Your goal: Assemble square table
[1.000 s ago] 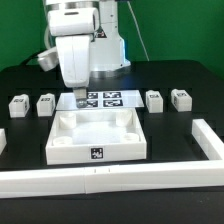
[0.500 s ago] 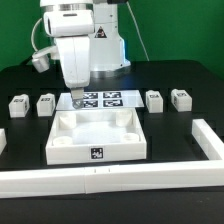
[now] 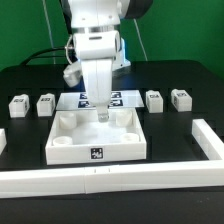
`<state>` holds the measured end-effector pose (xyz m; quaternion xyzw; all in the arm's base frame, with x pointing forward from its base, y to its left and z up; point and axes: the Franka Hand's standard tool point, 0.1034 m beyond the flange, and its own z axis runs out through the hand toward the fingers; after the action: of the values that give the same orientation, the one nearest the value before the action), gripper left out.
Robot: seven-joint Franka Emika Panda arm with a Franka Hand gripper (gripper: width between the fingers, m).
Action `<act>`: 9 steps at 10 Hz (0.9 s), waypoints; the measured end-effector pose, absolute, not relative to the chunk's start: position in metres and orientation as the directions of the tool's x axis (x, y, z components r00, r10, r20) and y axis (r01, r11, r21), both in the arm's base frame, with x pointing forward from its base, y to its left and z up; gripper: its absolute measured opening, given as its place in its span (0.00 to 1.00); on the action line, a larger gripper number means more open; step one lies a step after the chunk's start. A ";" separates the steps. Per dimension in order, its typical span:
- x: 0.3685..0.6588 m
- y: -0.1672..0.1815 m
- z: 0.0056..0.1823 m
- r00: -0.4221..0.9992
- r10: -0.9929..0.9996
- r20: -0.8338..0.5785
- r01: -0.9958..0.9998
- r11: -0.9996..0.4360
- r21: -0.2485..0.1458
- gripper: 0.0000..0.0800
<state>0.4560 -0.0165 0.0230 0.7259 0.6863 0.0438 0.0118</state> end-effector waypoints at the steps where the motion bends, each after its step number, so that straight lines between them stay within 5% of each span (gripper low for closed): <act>1: 0.450 -0.014 0.013 0.056 0.997 0.055 0.996 -0.060 0.068 0.81; 6: 0.442 -0.036 0.008 0.064 0.997 0.051 0.996 -0.067 0.066 0.81; 7: 0.442 -0.036 0.008 0.063 0.997 0.052 0.996 -0.066 0.065 0.65; 8: 0.442 -0.036 0.008 0.064 0.997 0.051 0.996 -0.067 0.065 0.65; 9: 0.442 -0.037 0.008 0.064 0.997 0.051 0.996 -0.067 0.065 0.48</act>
Offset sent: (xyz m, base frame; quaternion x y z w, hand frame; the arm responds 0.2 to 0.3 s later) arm -0.0077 -0.0129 -0.0033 -0.0105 -0.0030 -0.0227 0.9997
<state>0.4420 -0.0365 0.0078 0.7294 0.6829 0.0410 0.0062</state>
